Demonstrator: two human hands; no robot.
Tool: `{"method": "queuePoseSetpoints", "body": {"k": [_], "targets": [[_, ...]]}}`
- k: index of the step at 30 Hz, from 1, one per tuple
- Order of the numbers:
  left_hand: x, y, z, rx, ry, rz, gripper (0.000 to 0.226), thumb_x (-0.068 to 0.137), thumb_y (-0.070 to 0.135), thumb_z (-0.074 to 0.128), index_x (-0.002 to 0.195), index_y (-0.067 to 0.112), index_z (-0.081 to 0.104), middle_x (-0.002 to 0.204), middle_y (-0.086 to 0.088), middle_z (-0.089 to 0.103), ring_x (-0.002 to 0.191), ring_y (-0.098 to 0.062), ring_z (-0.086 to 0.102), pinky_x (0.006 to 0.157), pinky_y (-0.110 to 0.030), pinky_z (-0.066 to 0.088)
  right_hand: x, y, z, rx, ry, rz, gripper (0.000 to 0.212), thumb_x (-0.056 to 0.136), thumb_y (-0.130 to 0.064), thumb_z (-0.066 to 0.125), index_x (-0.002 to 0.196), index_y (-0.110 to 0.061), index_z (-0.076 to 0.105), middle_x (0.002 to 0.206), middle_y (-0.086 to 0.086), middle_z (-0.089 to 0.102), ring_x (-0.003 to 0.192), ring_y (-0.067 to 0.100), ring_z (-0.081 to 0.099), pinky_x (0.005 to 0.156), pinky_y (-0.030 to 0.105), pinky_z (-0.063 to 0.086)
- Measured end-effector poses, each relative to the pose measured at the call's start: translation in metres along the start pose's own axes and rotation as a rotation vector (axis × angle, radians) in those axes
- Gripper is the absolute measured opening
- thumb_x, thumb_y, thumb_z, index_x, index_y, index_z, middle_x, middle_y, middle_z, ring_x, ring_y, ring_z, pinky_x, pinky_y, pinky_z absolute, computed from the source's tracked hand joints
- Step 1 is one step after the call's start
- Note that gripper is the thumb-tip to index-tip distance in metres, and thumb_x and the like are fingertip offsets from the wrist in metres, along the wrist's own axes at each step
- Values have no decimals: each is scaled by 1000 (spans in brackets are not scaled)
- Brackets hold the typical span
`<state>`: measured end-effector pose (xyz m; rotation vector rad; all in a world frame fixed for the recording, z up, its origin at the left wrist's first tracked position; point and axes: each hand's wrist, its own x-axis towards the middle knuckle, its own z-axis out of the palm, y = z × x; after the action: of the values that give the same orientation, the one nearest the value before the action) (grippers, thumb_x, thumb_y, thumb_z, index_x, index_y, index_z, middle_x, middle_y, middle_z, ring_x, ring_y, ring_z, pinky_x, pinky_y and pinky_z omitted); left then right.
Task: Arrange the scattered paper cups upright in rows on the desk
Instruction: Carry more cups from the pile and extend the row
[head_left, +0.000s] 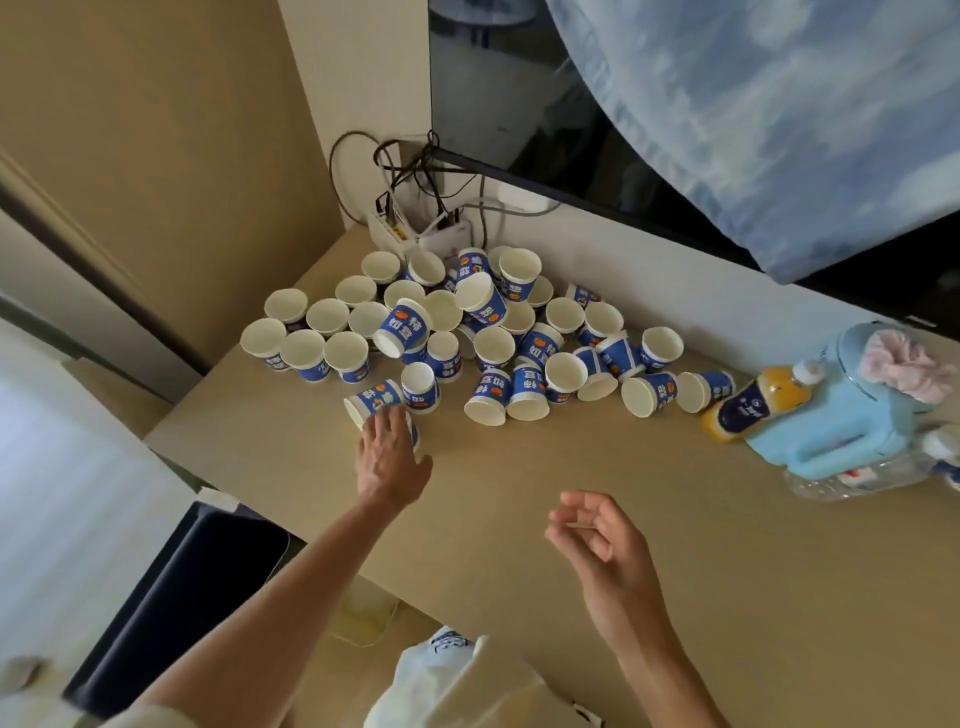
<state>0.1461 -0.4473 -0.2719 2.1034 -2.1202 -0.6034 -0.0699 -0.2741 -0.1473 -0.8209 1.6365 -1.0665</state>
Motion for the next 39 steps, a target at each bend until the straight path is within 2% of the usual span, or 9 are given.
{"method": "queuePoseSetpoints", "body": {"k": [4,9,13,19,23,26,31,34,39], "targets": [[2,0,3,61,23,26,90,83,36,76,156,16,27,144,-11,40,130,-33,42,103,-45,47,5,0,6,-22,7,7,26,91,-9,73,112,-21,64,102,1,72,94,12,70,87,25,51],[2,-3,7,27,-46,38,56,89,32,71,139,20,50,133,-11,40,123,-31,44,85,-45,58,8,4,17,-34,-4,27,34,81,-31,75,112,-21,65,99,-1,73,96,19,71,90,31,53],[-4,-10,8,-39,-144,17,57,85,37,75,135,22,52,125,-7,50,121,-27,50,84,-42,57,9,9,24,-52,-19,45,35,80,-33,74,112,-19,64,96,-1,73,93,22,72,83,27,52],[-36,21,-31,-843,-251,-171,37,83,38,80,109,19,63,100,2,70,87,-16,66,66,-24,48,11,13,32,-85,8,92,28,91,-17,75,114,-22,61,100,2,71,93,18,70,75,18,50],[-79,55,-61,-1252,-334,-72,31,80,23,82,102,13,63,89,-3,76,80,-15,69,71,-27,53,15,-2,43,69,6,171,46,89,-40,76,126,-19,60,108,1,75,102,14,72,85,33,53],[-101,66,-71,-1122,-289,110,41,72,40,82,103,21,64,95,7,75,86,-8,68,79,-27,50,17,-14,45,197,27,142,72,70,-61,73,123,-12,66,111,5,77,106,19,72,83,34,53],[-111,66,-82,-857,-232,308,51,72,62,71,111,31,62,104,22,66,102,-2,60,83,-11,40,19,-21,42,311,101,44,56,69,-46,78,113,-13,67,100,5,76,91,17,71,80,32,51],[-86,58,-78,-845,-239,287,50,82,69,55,112,31,63,111,17,67,107,-4,60,88,-20,43,19,-20,39,298,148,25,60,62,-51,78,109,-15,67,95,1,75,87,14,69,82,34,51],[37,33,-64,-581,180,103,41,90,31,74,122,8,60,119,-9,61,112,-32,56,95,-48,48,15,-14,32,218,196,22,63,61,-54,76,111,-16,67,100,4,76,93,22,69,87,41,55]]}}
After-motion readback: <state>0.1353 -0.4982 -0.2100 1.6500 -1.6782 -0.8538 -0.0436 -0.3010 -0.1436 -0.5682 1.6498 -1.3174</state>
